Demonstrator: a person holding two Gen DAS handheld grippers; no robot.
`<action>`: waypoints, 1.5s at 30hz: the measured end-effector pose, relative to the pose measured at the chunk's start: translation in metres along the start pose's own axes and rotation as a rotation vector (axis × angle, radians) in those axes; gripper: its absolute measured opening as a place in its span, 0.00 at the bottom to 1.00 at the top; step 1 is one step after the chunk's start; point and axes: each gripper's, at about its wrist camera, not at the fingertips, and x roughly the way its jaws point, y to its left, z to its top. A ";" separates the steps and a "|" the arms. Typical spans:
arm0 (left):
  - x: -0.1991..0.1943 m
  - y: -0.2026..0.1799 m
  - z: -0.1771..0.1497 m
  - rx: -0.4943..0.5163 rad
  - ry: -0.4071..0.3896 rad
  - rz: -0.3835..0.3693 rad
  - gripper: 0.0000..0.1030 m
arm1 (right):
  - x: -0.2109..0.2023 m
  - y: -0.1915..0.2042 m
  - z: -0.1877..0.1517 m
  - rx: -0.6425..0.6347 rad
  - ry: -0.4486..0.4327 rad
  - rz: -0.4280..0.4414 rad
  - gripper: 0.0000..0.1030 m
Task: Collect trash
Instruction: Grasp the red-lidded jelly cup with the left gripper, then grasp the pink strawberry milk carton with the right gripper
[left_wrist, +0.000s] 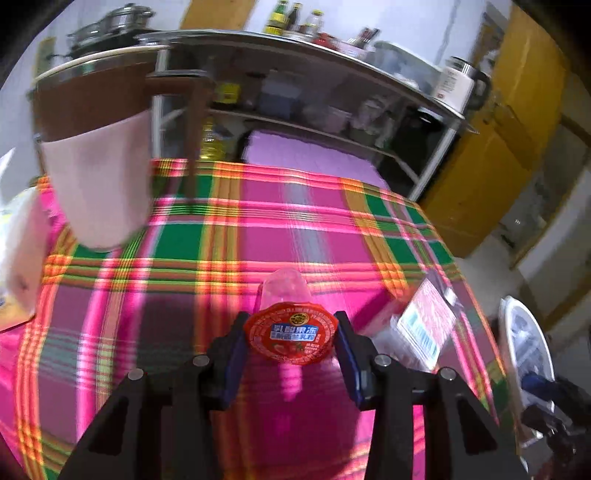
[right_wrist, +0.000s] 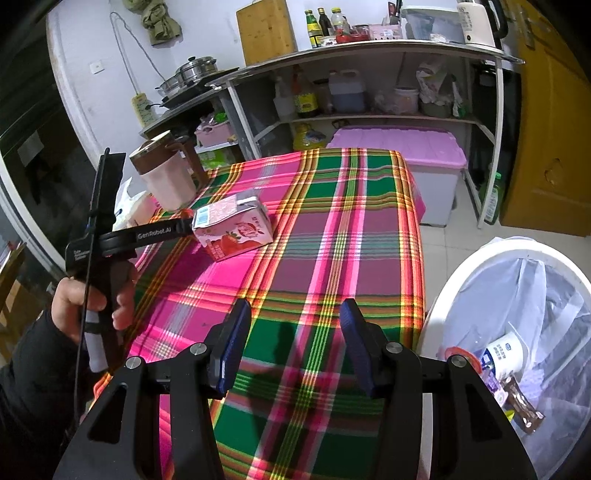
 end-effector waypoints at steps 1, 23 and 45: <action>-0.001 -0.006 -0.002 0.024 0.002 -0.020 0.44 | 0.000 0.000 0.000 0.002 0.000 -0.001 0.50; -0.040 -0.062 -0.037 0.151 0.008 -0.103 0.44 | 0.018 0.012 0.022 -0.068 -0.020 -0.013 0.50; -0.058 -0.048 -0.046 0.109 -0.022 -0.080 0.44 | 0.060 0.020 0.040 -0.140 0.041 -0.011 0.34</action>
